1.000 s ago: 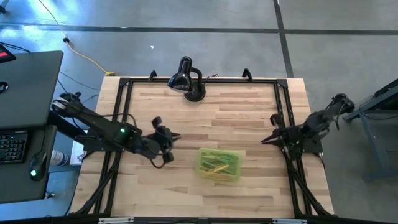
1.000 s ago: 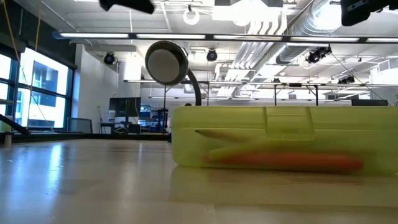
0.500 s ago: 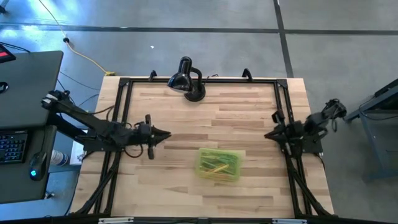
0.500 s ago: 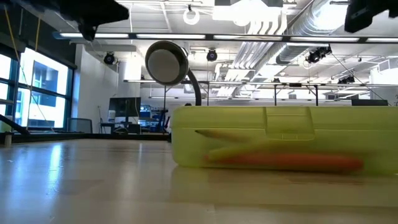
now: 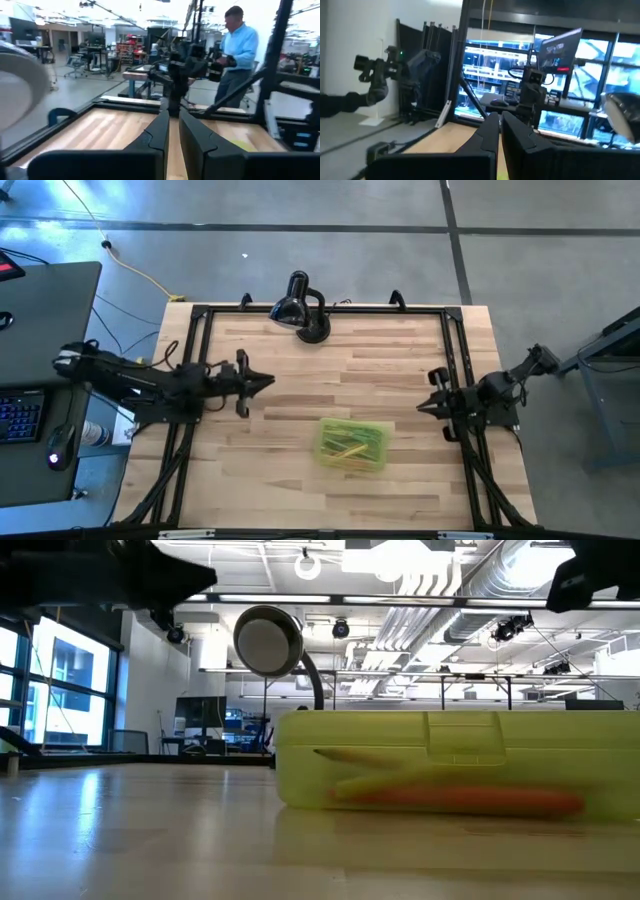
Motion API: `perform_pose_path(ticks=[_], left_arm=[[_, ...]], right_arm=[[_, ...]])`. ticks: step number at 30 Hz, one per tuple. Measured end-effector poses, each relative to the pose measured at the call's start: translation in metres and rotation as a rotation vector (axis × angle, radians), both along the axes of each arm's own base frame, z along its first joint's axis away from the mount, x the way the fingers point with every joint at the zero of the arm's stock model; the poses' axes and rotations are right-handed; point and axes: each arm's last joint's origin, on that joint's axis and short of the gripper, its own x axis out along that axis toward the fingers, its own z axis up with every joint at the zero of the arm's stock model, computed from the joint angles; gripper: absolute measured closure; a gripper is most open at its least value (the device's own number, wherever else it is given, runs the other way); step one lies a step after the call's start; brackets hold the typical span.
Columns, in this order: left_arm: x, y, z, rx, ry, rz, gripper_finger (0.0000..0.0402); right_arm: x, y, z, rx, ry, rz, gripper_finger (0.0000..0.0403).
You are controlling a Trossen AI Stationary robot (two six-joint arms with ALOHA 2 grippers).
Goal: Pick & place school supplies into a supply box
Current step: Return to Home Position
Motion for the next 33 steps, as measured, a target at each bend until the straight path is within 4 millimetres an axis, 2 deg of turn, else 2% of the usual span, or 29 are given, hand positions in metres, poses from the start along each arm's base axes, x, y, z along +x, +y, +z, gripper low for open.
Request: perform_pose_path(ticks=[5,8,12,16,20,26,33], left_arm=[[0.002,0.024,-0.004,0.012,0.046,0.07,0.0328],[0.0,0.037,-0.004,-0.023,0.039,0.164,0.0328],[-0.003,0.039,-0.01,-0.019,0.12,0.184,0.0328],[-0.012,0.039,-0.017,-0.057,0.218,0.209,0.0328],[-0.028,0.038,-0.012,-0.075,0.206,0.218,0.0328],[-0.053,0.034,0.001,-0.075,0.096,0.197,0.0328],[-0.065,0.033,0.004,-0.07,0.06,0.176,0.0328]], right_arm=[[0.003,-0.005,-0.002,-0.054,0.01,-0.037,0.0403],[0.005,-0.012,-0.004,-0.042,0.032,-0.16,0.0403],[0.007,-0.022,-0.01,0.007,0.12,-0.422,0.0402],[0.008,-0.026,-0.018,0.036,0.197,-0.554,0.0402],[0.008,-0.026,-0.019,0.055,0.204,-0.537,0.0403],[0.008,-0.025,-0.019,0.054,0.206,-0.516,0.0402],[0.008,-0.025,-0.019,0.057,0.206,-0.514,0.0402]])
